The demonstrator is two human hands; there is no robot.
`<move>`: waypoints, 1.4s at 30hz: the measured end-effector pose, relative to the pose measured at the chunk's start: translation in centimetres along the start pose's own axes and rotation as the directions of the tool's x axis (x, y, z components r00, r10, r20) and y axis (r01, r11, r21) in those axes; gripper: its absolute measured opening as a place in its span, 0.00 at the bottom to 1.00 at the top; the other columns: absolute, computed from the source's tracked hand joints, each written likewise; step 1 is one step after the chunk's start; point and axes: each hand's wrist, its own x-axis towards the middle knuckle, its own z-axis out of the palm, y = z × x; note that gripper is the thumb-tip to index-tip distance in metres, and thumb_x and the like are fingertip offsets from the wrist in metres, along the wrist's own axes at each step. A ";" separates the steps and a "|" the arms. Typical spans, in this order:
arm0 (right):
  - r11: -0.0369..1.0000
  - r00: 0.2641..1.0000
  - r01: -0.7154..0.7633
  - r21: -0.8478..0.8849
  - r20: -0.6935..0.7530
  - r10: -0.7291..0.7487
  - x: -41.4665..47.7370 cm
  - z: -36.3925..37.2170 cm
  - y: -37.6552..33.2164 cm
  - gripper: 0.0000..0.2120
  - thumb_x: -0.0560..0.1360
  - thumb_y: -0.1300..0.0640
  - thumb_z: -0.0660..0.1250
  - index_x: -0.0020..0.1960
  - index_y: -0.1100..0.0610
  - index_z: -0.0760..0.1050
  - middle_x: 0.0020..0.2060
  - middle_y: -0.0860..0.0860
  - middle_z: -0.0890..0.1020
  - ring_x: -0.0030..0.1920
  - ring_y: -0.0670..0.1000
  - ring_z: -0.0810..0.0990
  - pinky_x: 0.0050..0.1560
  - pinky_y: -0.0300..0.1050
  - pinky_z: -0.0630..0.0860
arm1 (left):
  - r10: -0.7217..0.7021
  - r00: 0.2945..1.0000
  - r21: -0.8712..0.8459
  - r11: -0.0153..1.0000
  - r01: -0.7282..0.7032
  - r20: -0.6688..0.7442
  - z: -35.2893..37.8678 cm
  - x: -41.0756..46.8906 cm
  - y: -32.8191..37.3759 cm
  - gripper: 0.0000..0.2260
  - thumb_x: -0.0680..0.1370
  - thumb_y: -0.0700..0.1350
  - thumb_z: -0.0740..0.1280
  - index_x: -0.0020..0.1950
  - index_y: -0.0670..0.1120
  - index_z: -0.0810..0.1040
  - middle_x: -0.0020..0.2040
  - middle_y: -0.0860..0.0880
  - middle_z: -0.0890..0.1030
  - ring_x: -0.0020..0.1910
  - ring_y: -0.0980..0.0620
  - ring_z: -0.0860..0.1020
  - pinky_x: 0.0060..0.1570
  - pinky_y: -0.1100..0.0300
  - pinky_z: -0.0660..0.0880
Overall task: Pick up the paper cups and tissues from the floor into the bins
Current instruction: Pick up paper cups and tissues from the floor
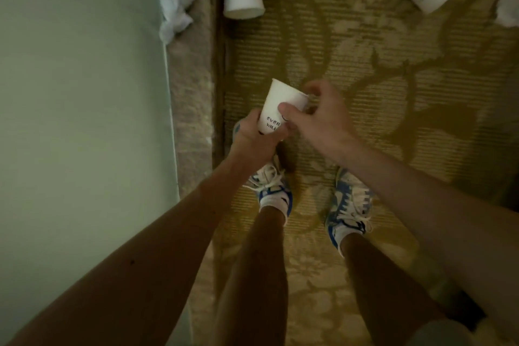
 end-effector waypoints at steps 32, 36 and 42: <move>0.753 0.942 -0.299 0.586 0.057 0.329 0.3 -2.5 -5.6 0.30 0.69 0.45 0.76 0.64 0.55 0.66 0.53 0.51 0.80 0.50 0.48 0.83 0.48 0.45 0.82 | 0.174 0.973 0.409 0.907 -0.098 -0.153 -5.1 4.2 7.7 0.24 0.82 0.60 0.58 0.34 0.45 0.75 0.29 0.51 0.73 0.28 0.56 0.72 0.23 0.69 0.67; 0.732 0.949 -0.282 0.620 0.068 0.309 -1.7 -7.1 -6.6 0.25 0.69 0.45 0.76 0.60 0.55 0.72 0.49 0.49 0.83 0.43 0.44 0.85 0.41 0.41 0.82 | 0.179 0.981 0.292 0.945 -0.149 -0.078 -2.4 1.0 12.2 0.23 0.82 0.57 0.60 0.32 0.46 0.73 0.29 0.52 0.74 0.29 0.56 0.72 0.31 0.60 0.67; 0.632 0.946 -0.272 0.725 0.081 0.314 -3.1 -14.7 -6.6 0.29 0.69 0.44 0.75 0.65 0.53 0.71 0.54 0.52 0.83 0.50 0.50 0.85 0.45 0.50 0.83 | 0.271 0.957 0.314 0.904 -0.291 0.106 2.8 -1.9 19.8 0.14 0.83 0.52 0.59 0.55 0.44 0.79 0.51 0.46 0.81 0.52 0.46 0.79 0.52 0.55 0.74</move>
